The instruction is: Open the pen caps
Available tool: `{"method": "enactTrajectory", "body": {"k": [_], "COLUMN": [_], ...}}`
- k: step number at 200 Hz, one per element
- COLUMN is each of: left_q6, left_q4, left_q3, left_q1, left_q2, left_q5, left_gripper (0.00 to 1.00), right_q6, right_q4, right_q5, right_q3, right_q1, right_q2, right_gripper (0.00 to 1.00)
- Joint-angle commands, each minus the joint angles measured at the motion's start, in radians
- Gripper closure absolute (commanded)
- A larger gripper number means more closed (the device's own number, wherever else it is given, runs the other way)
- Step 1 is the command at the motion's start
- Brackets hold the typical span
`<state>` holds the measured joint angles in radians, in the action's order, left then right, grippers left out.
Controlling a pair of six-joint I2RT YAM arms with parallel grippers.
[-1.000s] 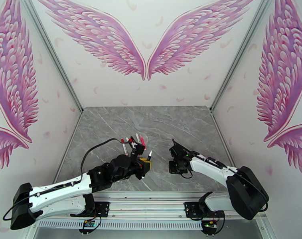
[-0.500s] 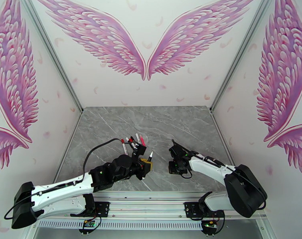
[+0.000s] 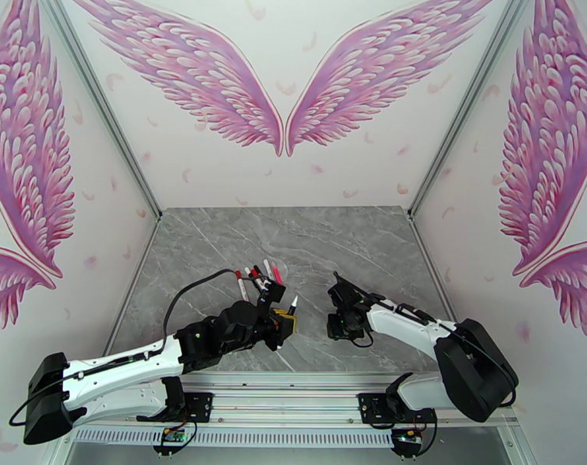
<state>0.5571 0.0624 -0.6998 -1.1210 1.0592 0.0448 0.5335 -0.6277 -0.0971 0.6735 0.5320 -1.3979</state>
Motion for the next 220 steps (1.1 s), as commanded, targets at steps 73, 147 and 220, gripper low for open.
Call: {"method": "enactTrajectory", "body": {"k": [73, 147, 220], "left_q6": [0.002, 0.003, 0.007], "left_q4": [-0.018, -0.023, -0.025], "left_q3": [-0.007, 0.000, 0.005], "left_q1": [0.004, 0.004, 0.004], "left_q2": [0.014, 0.013, 0.012], "left_q5": [-0.010, -0.011, -0.011], "left_gripper": [1.00, 1.00, 1.00], "right_q6": [0.025, 0.031, 0.032], "right_q4": [-0.001, 0.022, 0.020], "right_q5": [0.004, -0.026, -0.032], "right_q3": [0.026, 0.020, 0.021], "right_q1": [-0.006, -0.006, -0.006], "right_q2": [0.046, 0.040, 0.046], "right_gripper": [0.76, 0.72, 0.70]}}
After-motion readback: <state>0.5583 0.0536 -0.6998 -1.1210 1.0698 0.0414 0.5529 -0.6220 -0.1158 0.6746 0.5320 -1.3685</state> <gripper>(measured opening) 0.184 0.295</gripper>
